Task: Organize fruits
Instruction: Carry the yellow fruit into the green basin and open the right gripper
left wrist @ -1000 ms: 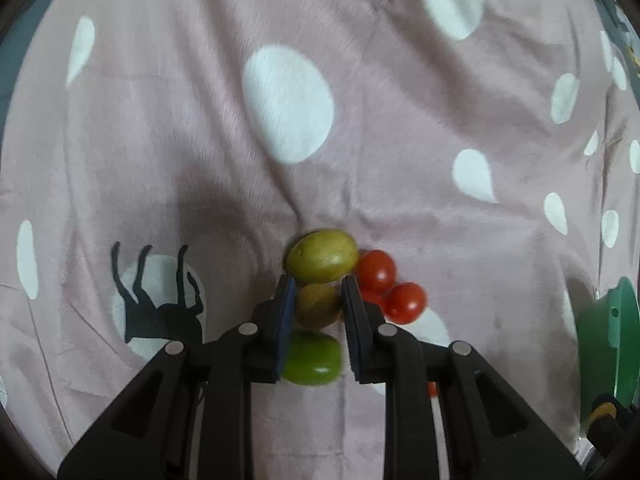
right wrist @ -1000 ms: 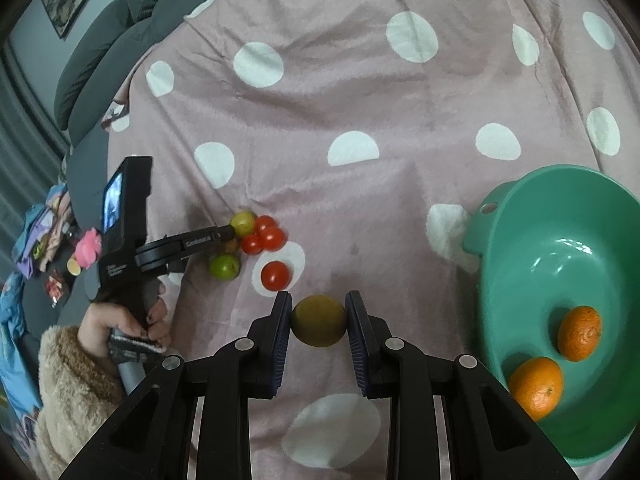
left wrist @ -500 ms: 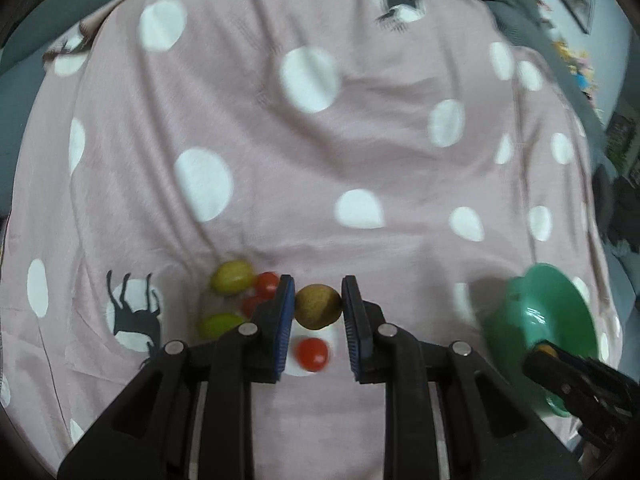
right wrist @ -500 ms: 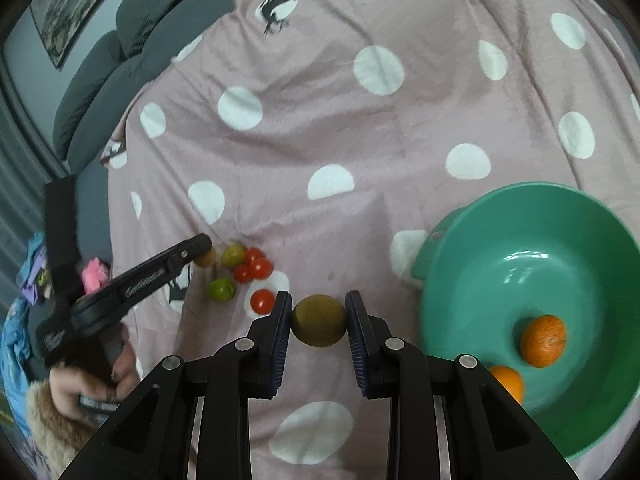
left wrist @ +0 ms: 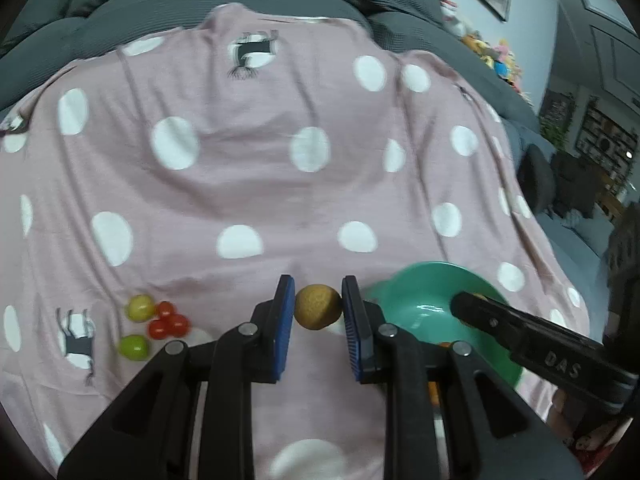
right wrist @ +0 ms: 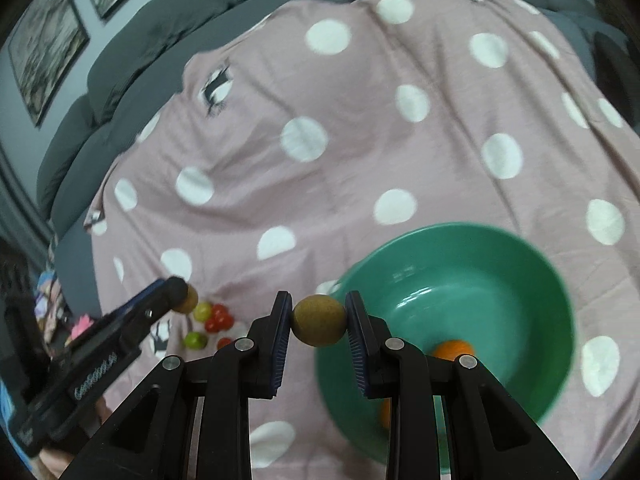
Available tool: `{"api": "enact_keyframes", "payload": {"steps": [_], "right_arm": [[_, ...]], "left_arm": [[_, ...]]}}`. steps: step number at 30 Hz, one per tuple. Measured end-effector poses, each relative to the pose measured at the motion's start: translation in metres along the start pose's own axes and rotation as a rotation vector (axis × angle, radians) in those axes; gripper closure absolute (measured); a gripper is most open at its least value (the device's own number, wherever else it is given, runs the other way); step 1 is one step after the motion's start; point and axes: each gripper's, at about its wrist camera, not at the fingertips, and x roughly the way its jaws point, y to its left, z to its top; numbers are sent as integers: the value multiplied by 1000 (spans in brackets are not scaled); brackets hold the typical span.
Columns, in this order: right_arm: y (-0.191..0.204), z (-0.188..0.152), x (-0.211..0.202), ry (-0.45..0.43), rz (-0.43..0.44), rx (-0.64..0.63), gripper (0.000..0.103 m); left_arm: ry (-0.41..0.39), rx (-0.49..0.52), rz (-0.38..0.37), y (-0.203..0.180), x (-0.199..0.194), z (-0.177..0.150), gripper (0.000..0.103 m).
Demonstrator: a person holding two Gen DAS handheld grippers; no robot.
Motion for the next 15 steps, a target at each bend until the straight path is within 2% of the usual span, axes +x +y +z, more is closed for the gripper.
{"api": "enact_keyframes", "payload": {"steps": [9,15], "right_arm": [[-46,9,-19,-50,-49,124,74],[-64,9,-18,-34,-86,163,74]], "left_arm": [[32,46,-93,-48,14,-7,80],[74,62,-148,-71,28,-15,80]]}}
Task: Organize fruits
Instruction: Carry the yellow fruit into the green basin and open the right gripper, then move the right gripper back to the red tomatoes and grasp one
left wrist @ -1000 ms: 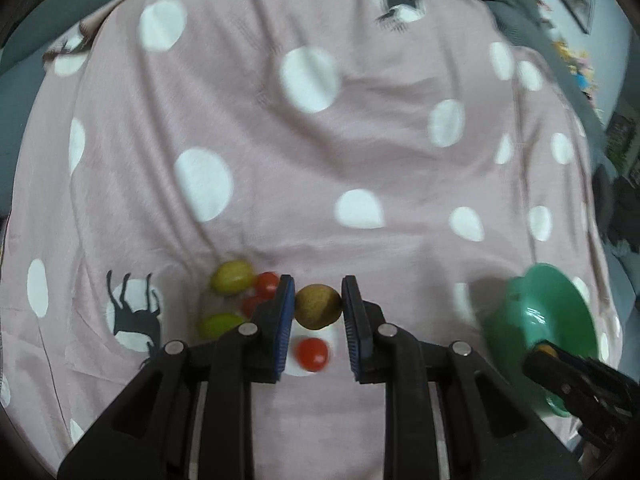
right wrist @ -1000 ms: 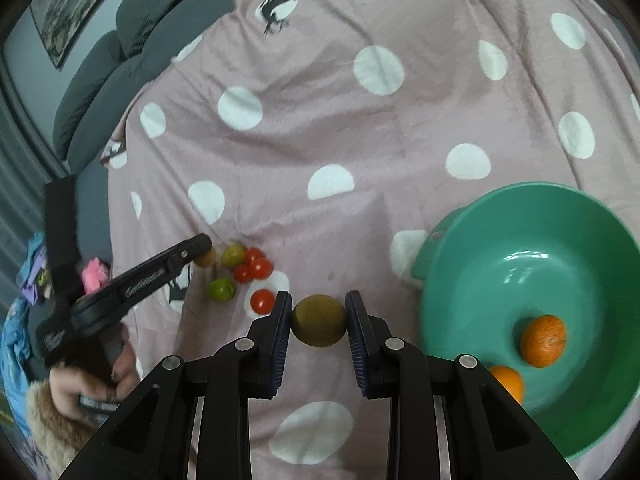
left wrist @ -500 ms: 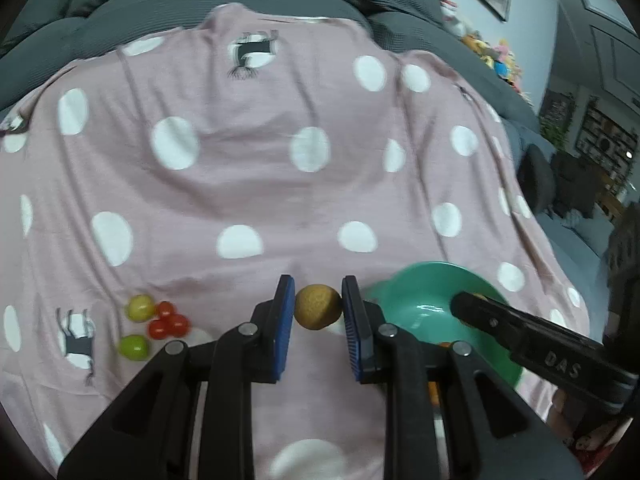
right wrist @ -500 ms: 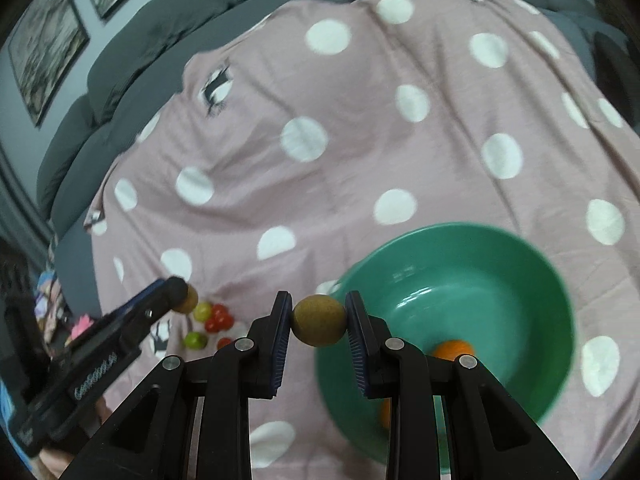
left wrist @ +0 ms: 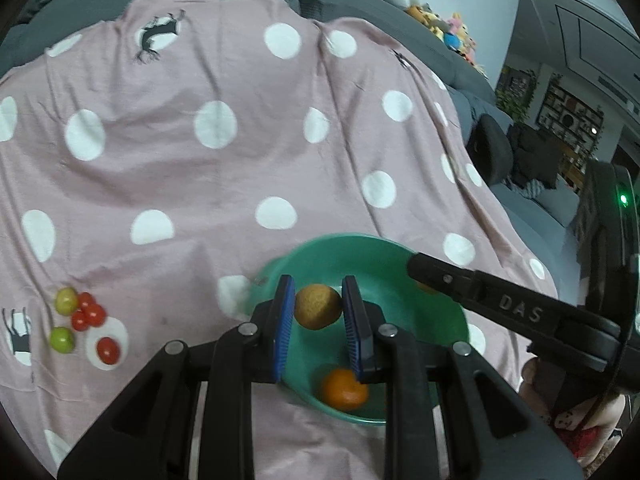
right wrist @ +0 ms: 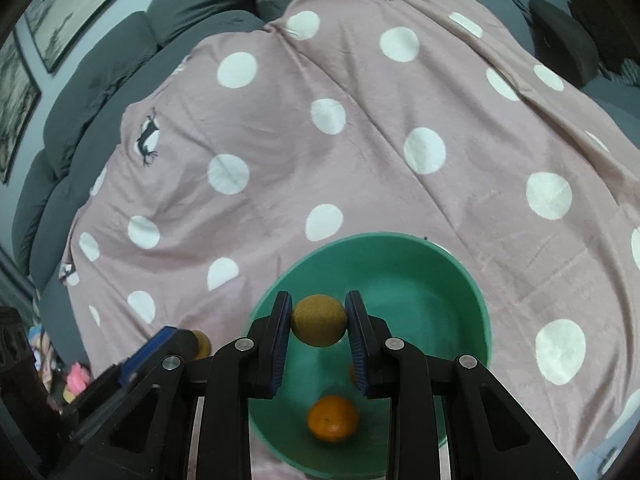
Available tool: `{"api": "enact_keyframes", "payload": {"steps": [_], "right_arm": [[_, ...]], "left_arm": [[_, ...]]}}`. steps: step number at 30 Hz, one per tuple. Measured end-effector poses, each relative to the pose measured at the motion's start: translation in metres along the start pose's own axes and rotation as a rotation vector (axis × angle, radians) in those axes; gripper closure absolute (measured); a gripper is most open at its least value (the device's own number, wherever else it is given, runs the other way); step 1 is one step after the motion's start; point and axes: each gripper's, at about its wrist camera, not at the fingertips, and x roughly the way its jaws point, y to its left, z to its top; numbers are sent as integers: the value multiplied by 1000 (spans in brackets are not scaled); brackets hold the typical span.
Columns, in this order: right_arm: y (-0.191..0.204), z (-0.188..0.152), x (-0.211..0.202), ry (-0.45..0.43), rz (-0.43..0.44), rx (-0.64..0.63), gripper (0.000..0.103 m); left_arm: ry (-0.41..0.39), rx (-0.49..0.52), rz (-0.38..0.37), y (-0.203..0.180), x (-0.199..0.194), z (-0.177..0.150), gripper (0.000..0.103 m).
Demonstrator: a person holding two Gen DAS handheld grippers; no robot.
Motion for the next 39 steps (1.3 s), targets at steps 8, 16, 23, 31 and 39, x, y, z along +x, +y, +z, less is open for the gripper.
{"api": "enact_keyframes", "payload": {"steps": [8,16,23,31,39], "right_arm": [[-20,1,4,35,-31,49,74],[-24,1,6,46,-68,56,73],[-27,0,8,59,-89,64,73],[-31,-2,14,89,-100,69,73],[-29,-1,15,84,-116,60,33]], "left_arm": [[55,26,-48,-18,19,-9,80],[89,24,-76,-26,29,-16,80],[110,27,-82,-30,35,-20,80],[151,1,-94,-28,45,-23,79],[138,-41,-116,-18,36,-23,53]]}}
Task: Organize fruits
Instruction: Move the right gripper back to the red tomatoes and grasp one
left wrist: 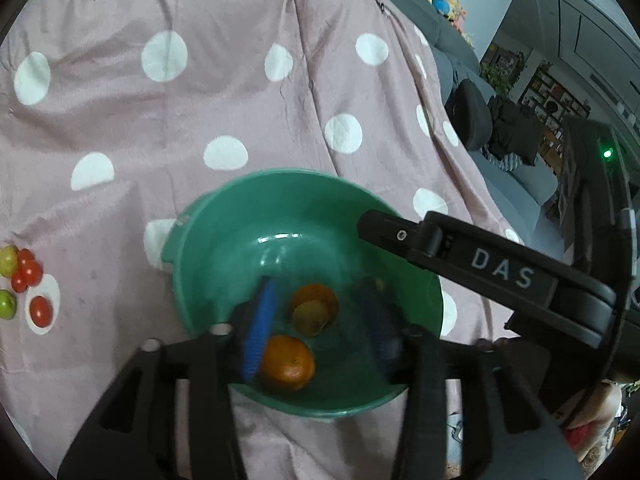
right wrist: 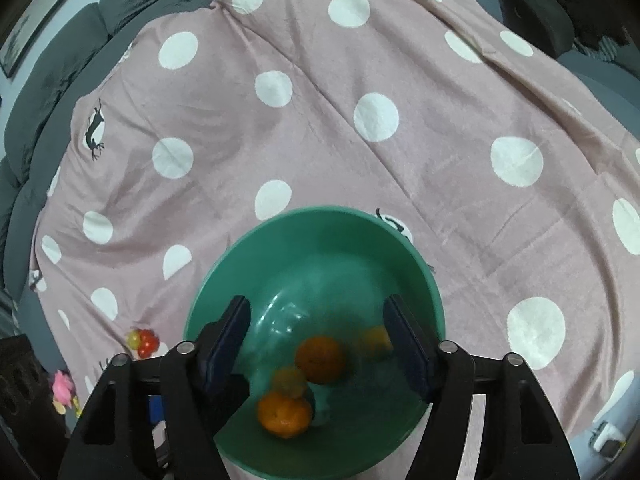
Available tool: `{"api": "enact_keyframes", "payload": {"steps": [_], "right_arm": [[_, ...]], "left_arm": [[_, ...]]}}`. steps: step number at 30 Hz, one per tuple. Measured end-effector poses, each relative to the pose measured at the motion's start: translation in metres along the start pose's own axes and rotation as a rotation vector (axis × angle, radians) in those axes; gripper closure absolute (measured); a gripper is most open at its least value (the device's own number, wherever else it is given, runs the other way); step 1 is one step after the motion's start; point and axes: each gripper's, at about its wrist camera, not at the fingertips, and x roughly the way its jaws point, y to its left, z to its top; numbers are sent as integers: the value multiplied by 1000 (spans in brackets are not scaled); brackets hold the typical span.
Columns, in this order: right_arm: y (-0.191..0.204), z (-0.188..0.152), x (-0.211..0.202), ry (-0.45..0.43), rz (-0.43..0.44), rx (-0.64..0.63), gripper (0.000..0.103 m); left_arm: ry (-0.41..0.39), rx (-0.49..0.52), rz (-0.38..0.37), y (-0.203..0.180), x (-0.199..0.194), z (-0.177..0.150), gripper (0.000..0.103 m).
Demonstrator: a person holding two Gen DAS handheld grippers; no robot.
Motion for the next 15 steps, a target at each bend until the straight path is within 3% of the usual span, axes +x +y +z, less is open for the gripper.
{"api": "enact_keyframes", "payload": {"steps": [8,15], "right_arm": [[15,-2,-5,-38,0,-30,33],[53,-12,-6,-51,53,-126,33]], "left_arm": [[-67,-51,63,38,-46,-7,45],[-84,-143,226,118,-100,-30,39]]}}
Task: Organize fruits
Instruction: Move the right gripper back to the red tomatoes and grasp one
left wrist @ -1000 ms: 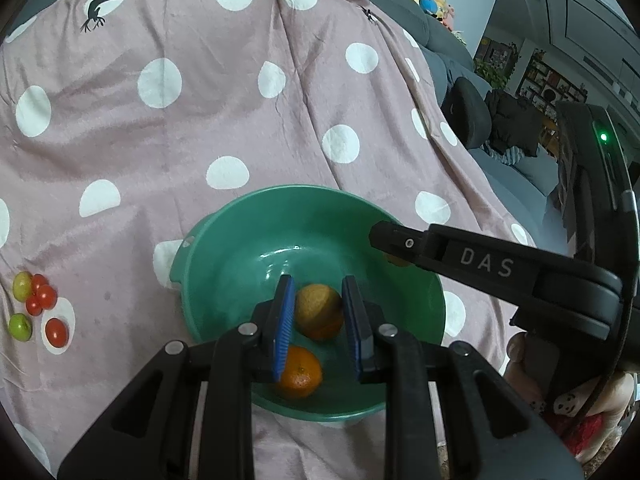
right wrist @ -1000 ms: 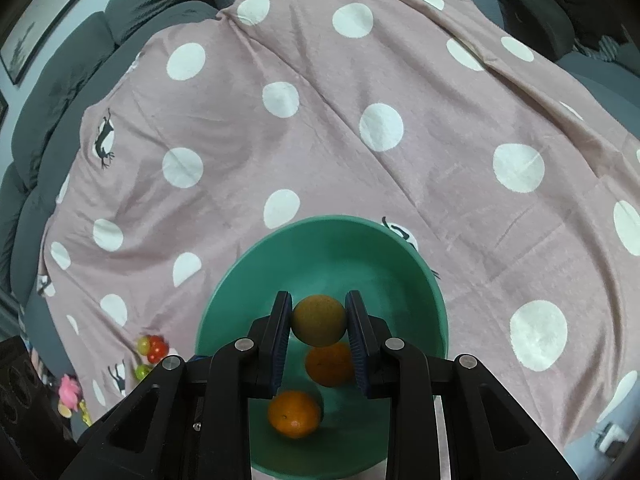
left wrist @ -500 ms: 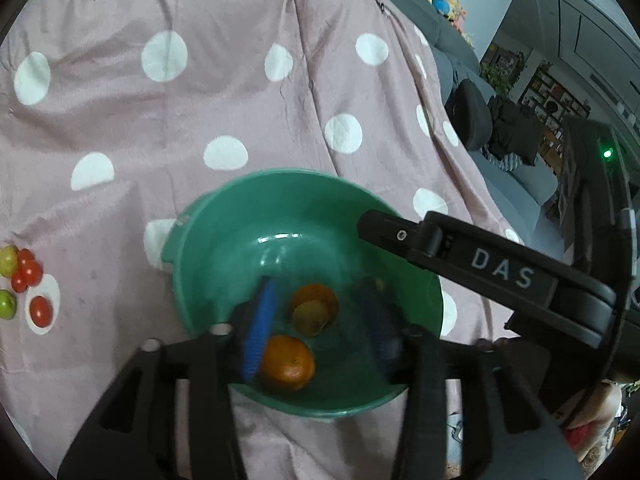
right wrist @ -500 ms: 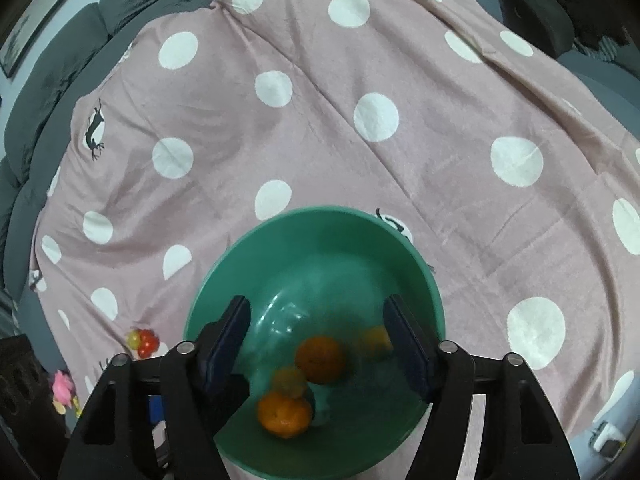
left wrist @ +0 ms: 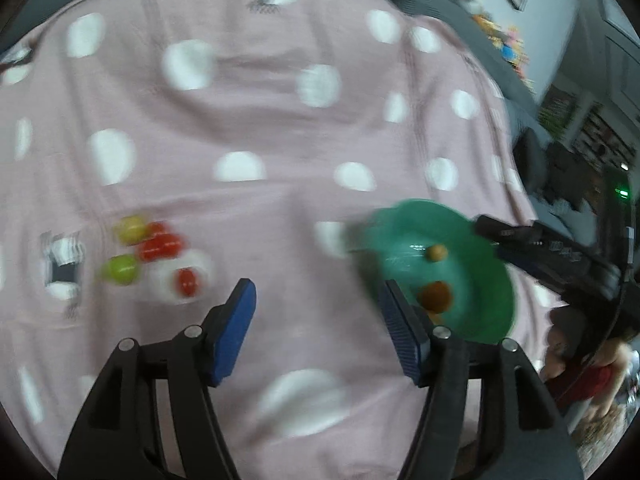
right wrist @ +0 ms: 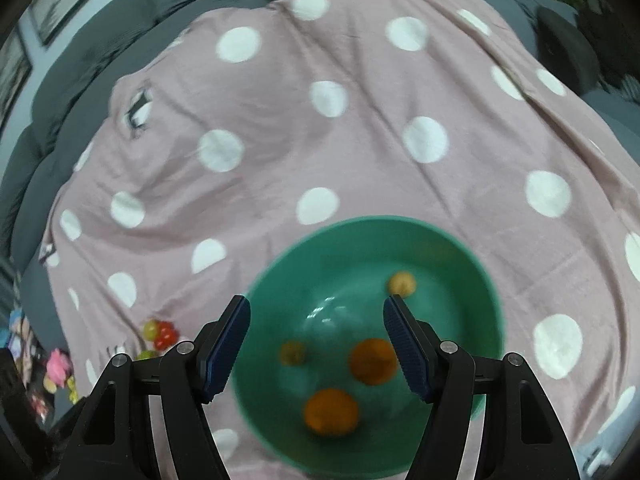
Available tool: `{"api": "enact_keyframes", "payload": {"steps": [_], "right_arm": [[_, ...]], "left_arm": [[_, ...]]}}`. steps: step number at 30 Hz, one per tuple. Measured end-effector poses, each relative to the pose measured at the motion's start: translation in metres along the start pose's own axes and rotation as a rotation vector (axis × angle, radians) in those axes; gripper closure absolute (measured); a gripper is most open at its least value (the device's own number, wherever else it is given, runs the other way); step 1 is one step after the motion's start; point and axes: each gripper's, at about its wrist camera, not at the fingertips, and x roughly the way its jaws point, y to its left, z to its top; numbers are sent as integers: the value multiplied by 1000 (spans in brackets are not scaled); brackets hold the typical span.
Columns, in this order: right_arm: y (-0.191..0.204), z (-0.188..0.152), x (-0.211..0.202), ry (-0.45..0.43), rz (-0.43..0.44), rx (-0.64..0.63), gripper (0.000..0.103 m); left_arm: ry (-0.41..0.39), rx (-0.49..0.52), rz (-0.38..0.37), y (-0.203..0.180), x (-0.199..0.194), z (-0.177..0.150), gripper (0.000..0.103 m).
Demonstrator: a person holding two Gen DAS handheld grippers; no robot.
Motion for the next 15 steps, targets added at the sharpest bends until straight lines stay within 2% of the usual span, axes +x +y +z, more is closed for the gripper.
{"api": "enact_keyframes", "payload": {"steps": [6,10,15], "right_arm": [[46,-12,12,22,79,-99,33],[78,-26,24,46,99,-156,33],[115,-49,38,74,126,-250,33]], "left_arm": [[-31,-92,165,83,-27,-13,39],[-43,-186,188,126,-32,-26,39],[-43,-245,209,151,-33,-30,39]]}}
